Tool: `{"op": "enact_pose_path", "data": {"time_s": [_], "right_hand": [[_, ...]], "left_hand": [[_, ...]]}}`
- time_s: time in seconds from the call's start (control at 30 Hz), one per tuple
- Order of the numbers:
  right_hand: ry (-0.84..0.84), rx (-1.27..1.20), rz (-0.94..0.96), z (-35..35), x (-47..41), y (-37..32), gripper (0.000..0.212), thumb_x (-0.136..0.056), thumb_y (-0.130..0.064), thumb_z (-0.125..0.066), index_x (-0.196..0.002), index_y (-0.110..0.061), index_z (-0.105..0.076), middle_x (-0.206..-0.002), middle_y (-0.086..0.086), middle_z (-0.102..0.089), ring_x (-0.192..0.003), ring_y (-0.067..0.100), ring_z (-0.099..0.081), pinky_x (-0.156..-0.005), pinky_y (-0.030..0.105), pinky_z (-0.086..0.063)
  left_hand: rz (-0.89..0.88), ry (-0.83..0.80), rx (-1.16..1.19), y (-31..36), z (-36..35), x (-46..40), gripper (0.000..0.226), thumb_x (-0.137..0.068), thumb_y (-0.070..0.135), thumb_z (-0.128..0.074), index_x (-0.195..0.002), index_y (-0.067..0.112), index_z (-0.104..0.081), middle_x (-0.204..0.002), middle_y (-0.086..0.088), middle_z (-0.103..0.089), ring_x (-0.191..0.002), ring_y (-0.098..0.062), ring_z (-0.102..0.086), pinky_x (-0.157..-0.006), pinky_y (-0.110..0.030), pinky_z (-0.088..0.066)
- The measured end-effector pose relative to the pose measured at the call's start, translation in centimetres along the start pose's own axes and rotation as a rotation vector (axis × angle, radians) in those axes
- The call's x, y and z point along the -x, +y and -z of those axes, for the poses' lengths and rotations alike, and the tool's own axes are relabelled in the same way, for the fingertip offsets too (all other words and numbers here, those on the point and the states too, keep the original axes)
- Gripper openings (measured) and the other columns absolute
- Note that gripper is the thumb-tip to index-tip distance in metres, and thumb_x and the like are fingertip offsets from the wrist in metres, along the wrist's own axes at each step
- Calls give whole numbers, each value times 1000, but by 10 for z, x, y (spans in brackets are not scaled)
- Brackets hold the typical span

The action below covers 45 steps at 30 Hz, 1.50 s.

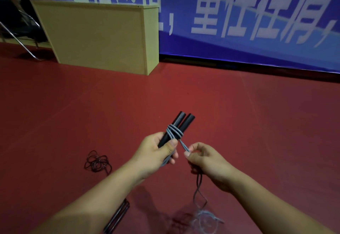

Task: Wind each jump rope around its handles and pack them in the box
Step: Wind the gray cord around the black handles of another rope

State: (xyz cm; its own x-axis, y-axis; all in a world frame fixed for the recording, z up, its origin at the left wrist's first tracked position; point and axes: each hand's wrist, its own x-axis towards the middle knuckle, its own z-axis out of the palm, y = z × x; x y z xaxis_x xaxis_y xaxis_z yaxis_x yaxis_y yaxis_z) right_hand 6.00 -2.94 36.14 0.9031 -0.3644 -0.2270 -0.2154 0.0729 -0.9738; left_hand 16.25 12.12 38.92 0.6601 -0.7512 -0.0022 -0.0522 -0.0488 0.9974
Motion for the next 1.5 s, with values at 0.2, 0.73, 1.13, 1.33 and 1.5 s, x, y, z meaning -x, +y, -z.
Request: {"op": "enact_pose_path", "data": {"time_s": [0.2, 0.73, 1.13, 1.33, 1.5], "right_hand": [[153, 110, 163, 6, -5, 4, 14, -90, -9, -67, -81, -11, -57, -53, -3, -50, -47, 13, -41, -45, 26, -34], [-123, 416, 99, 0, 11, -7, 30, -95, -34, -60, -79, -9, -63, -60, -7, -42, -60, 12, -38, -59, 28, -32], [-23, 959, 210, -3, 22, -22, 28, -93, -35, -57, -82, -10, -60, -66, 1, -55, -65, 19, -48, -59, 33, -34], [132, 981, 228, 1, 25, -29, 18, -91, -30, -59, -95, -19, -72, -79, -3, -65, -84, 19, -62, -66, 26, -36], [174, 970, 128, 5, 27, -32, 30, -89, -41, -63, -68, -19, -62, -62, -5, -56, -67, 15, -53, -58, 27, -35]], "left_hand": [[-51, 150, 37, 1, 0, -4, 15, -97, 14, -55, -85, 7, -58, -59, 0, -64, -49, -12, -58, -52, -21, -49], [-41, 228, -650, -23, 18, -9, 13, -91, 30, -65, -84, 24, -56, -62, 5, -69, -52, -9, -66, -62, -35, -56], [19, 247, -859, -35, 24, -17, 18, -86, 42, -66, -96, 30, -57, -75, 7, -70, -74, -20, -67, -70, -38, -54], [66, 260, -836, -38, 28, -23, 15, -87, 40, -67, -94, 30, -58, -70, 7, -69, -73, -16, -66, -72, -38, -54], [84, 268, -855, -41, 32, -24, 16, -87, 39, -67, -94, 27, -59, -69, 8, -69, -74, -17, -66, -71, -35, -53]]}}
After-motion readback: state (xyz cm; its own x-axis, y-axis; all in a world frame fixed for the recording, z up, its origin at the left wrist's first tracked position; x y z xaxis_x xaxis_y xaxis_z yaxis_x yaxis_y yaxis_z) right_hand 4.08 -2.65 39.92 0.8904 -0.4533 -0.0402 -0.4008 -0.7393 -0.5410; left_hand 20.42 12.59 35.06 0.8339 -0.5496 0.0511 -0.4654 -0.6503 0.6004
